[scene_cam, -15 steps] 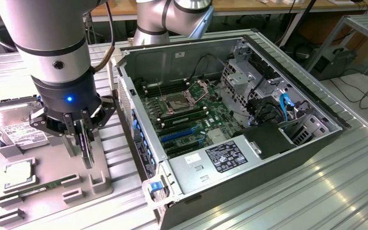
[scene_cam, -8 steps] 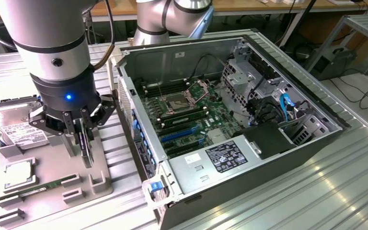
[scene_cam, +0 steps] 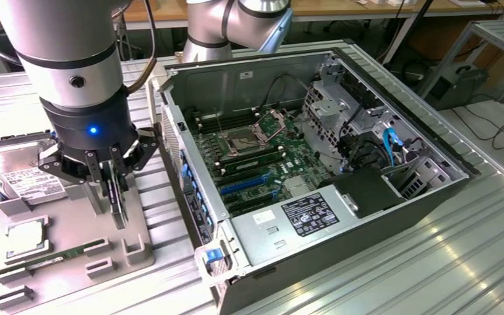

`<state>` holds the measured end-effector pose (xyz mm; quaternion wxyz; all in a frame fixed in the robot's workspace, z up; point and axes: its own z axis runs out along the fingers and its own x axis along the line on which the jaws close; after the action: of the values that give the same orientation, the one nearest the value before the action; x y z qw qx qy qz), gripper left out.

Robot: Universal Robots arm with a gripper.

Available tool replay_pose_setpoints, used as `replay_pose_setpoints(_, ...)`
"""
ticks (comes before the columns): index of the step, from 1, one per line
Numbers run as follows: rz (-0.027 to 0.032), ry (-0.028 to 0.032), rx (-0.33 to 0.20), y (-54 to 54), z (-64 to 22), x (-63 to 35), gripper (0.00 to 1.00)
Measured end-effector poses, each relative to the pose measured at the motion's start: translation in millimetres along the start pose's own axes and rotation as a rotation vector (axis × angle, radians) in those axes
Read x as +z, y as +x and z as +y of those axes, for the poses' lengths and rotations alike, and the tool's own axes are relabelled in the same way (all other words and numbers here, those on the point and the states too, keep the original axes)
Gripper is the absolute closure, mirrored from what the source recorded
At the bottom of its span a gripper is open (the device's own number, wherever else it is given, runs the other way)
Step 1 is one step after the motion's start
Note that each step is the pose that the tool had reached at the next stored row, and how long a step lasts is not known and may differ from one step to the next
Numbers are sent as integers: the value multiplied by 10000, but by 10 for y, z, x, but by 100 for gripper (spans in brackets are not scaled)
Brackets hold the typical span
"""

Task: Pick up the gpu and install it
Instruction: 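Pick up the gpu and move the gpu toward the slot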

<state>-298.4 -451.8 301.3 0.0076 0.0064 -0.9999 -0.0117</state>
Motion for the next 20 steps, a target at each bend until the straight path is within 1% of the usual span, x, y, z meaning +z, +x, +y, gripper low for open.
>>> replay_pose_setpoints(13,-1,38,1,1,2,-67,72)
replay_pose_setpoints(17,-1,58,1,1,2,-83,72)
replay_pose_setpoints(20,0,85,2,2,3,-101,72)
